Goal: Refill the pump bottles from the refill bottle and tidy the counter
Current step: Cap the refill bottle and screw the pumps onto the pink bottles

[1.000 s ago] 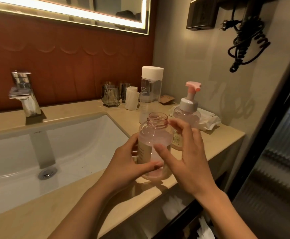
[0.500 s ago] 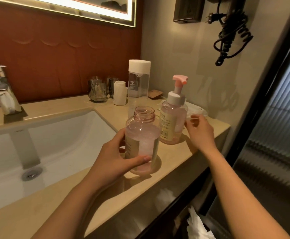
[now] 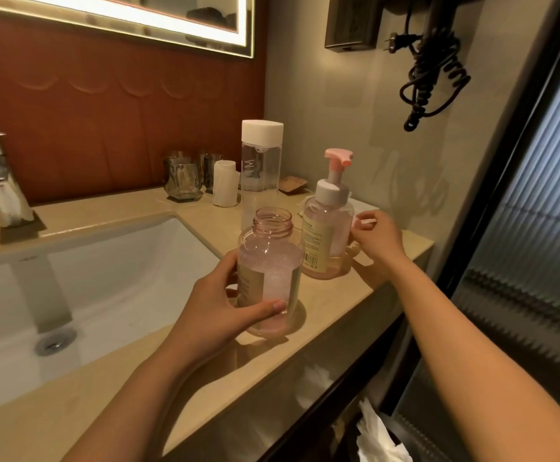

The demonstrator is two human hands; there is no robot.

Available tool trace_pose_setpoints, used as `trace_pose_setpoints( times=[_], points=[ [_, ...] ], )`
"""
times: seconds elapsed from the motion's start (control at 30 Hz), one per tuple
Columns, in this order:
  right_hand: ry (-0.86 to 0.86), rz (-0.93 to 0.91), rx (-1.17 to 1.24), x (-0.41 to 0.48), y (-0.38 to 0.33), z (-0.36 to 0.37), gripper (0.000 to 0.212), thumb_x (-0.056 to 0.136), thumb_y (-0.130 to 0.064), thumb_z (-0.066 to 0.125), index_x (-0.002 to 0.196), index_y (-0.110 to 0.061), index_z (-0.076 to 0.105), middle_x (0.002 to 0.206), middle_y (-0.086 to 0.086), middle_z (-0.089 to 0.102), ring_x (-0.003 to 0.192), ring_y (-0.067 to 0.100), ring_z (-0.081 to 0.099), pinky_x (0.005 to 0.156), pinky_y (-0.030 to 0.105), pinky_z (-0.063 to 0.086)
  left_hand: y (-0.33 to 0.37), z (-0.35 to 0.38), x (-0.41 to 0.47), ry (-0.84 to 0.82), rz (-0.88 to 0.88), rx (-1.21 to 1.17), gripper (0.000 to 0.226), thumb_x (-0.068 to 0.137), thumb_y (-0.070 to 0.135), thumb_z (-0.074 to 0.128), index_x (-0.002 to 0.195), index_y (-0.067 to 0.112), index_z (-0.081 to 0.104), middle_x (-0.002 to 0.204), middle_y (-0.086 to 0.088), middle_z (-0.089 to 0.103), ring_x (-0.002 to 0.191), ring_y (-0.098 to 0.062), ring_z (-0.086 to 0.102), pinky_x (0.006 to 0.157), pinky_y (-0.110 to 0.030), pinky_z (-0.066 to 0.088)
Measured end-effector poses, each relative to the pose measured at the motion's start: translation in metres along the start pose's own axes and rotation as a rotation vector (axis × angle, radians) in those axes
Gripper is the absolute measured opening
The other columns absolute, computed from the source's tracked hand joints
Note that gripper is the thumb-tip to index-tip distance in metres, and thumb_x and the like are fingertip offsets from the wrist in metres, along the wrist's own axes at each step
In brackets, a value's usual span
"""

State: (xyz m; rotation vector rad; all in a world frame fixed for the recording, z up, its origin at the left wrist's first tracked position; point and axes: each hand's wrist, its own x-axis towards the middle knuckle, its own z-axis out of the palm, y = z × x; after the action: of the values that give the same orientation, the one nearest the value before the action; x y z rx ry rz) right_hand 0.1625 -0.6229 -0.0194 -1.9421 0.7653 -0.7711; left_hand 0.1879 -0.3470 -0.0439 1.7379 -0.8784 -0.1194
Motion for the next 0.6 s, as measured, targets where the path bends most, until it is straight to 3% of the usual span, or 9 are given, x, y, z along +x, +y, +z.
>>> trace_pose_setpoints(
  times=[0.13, 0.27, 0.33, 0.47, 0.6],
  points=[
    [0.194, -0.112, 0.102, -0.012, -0.018, -0.018, 0.032, 0.083, -0.028, 0.070, 0.110, -0.017, 0.058, 0.104, 0.001, 0.064, 0.090, 0.016, 0.062, 0.075, 0.028, 0.051, 0.000, 0.000, -0.001, 0.009, 0.011, 0.001, 0.076, 0.043, 0.071, 0.069, 0.113, 0.057, 0.040, 0.110, 0.036, 0.051, 0.103, 0.007, 0.054, 0.072, -0.009, 0.046],
    [0.362, -0.286, 0.102, -0.022, -0.046, -0.035, 0.032, 0.081, -0.032, 0.071, 0.107, -0.015, 0.063, 0.100, -0.003, 0.064, 0.092, 0.015, 0.059, 0.077, 0.029, 0.049, 0.000, 0.000, -0.001, 0.014, 0.017, -0.009, 0.076, 0.044, 0.069, 0.070, 0.113, 0.058, 0.039, 0.110, 0.036, 0.051, 0.102, 0.008, 0.054, 0.071, -0.008, 0.046],
    [0.402, -0.369, 0.095, -0.029, -0.060, -0.041, 0.030, 0.082, -0.033, 0.070, 0.106, -0.016, 0.064, 0.098, -0.006, 0.063, 0.092, 0.014, 0.059, 0.076, 0.025, 0.049, 0.000, 0.000, -0.002, 0.015, 0.015, -0.008, 0.077, 0.045, 0.068, 0.070, 0.114, 0.056, 0.039, 0.112, 0.034, 0.052, 0.102, 0.006, 0.055, 0.070, -0.009, 0.047],
    [0.446, -0.535, 0.083, -0.044, -0.086, -0.048, 0.028, 0.087, -0.034, 0.064, 0.110, -0.017, 0.065, 0.097, -0.009, 0.062, 0.087, 0.007, 0.057, 0.068, 0.004, 0.041, 0.003, 0.000, -0.003, 0.012, 0.026, -0.019, 0.075, 0.047, 0.071, 0.075, 0.112, 0.057, 0.040, 0.109, 0.035, 0.051, 0.099, 0.009, 0.055, 0.068, -0.005, 0.046],
    [0.496, -0.661, 0.147, -0.060, -0.109, -0.051, 0.029, 0.090, -0.035, 0.060, 0.110, -0.015, 0.063, 0.097, -0.008, 0.060, 0.082, -0.001, 0.055, 0.068, 0.004, 0.042, 0.004, 0.001, -0.003, 0.019, 0.023, -0.028, 0.067, 0.053, 0.058, 0.077, 0.109, 0.058, 0.039, 0.105, 0.039, 0.050, 0.095, 0.016, 0.053, 0.066, -0.004, 0.045]
  ],
)
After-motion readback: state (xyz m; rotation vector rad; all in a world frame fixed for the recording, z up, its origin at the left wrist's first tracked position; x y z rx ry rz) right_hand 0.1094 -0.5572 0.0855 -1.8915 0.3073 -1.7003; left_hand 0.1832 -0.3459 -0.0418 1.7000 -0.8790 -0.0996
